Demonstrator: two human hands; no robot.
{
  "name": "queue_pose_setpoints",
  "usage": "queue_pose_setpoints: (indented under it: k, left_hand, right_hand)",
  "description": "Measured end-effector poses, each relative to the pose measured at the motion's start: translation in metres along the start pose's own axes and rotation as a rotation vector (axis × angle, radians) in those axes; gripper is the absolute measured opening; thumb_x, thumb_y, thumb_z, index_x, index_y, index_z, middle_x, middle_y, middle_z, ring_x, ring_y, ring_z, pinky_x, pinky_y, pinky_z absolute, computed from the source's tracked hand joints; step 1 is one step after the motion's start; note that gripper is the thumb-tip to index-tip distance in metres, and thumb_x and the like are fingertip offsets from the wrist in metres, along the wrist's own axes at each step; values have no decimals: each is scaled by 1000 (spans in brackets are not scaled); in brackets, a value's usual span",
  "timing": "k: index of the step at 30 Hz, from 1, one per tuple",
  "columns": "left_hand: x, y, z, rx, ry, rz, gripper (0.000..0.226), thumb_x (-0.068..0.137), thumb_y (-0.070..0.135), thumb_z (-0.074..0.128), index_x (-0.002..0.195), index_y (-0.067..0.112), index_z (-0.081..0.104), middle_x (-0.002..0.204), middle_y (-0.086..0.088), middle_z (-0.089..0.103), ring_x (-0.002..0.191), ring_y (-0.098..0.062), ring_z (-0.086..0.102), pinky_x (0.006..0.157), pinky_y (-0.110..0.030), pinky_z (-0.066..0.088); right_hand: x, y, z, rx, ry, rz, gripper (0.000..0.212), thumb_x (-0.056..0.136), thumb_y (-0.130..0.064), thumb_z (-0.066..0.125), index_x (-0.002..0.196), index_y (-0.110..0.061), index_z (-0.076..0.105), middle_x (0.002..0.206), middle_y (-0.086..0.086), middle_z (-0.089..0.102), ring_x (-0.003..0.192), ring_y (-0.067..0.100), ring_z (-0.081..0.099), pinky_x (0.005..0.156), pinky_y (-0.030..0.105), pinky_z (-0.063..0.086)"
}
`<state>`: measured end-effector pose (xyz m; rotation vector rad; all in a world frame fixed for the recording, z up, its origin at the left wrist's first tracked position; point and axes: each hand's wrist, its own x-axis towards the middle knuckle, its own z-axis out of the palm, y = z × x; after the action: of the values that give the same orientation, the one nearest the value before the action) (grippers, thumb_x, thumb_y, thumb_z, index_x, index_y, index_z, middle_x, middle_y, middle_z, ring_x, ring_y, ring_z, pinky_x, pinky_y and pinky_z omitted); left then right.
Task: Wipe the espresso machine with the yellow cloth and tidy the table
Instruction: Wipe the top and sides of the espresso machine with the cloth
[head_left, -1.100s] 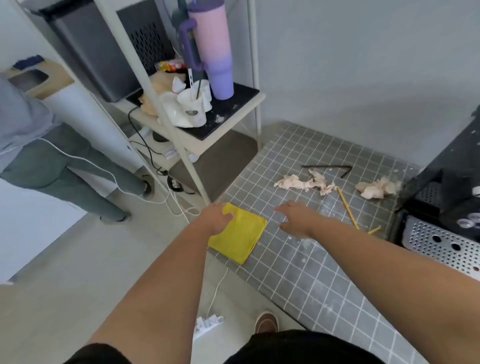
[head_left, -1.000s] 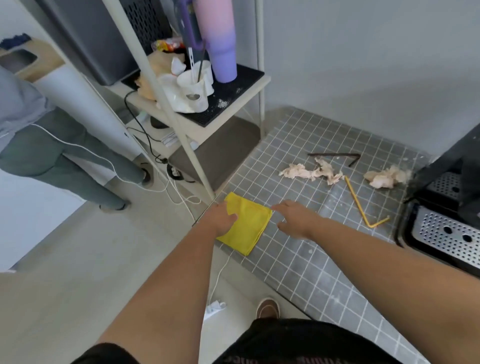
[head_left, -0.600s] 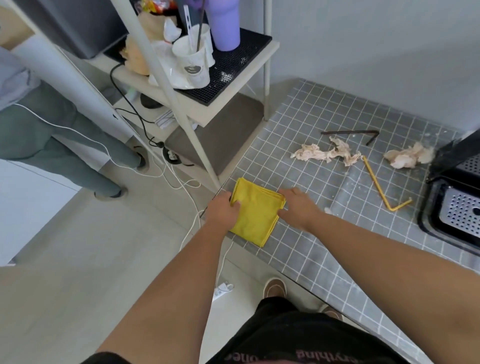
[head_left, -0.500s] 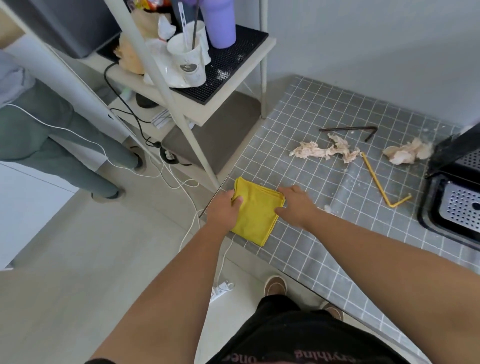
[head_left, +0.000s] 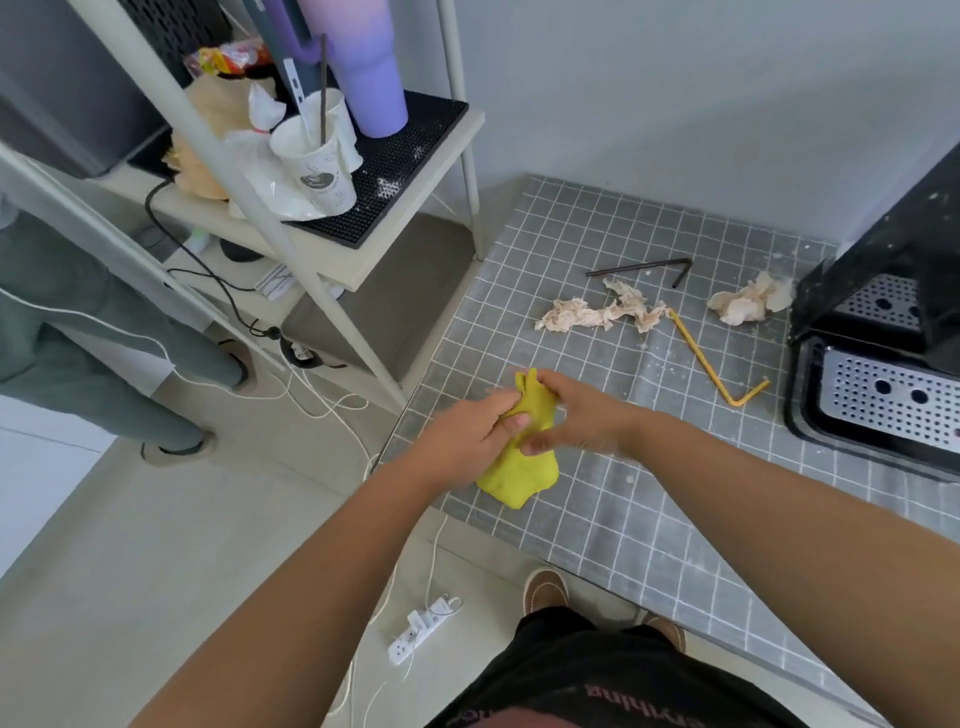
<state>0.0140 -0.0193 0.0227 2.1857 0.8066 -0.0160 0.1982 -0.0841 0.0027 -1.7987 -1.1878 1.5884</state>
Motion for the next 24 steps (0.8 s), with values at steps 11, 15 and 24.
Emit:
queue_pose_setpoints:
  k: [11,15,24]
  left_hand:
    - [52,107,10,-93,78,338,17,97,39,53,93,24,59,62,9,52,58,-3,49,56,-24,38]
    - [72,161,31,-347,64,408,9,92,43,54,87,37,59,71,18,59,65,2,52,62,-19,42]
    - [104,264,66,-494,16,508,21,90,52,52,91,35,66,79,13,65,76,-4,59,70,-18,46]
  right_hand:
    - [-141,51,-40,448,513,-81,10,81,-14,73,90,-15,70,82,-1,74,79,9,68,75,19,50]
    - [-198,61,-60,574,848,-215,15,78,-20,76,83,-9,68,70,0,61,69,12,57,65,23,46]
    - [-302,78,-103,580,755,-151,27,65,-28,86,78,-8,72,70,4,64,69,15,60,71,23,47]
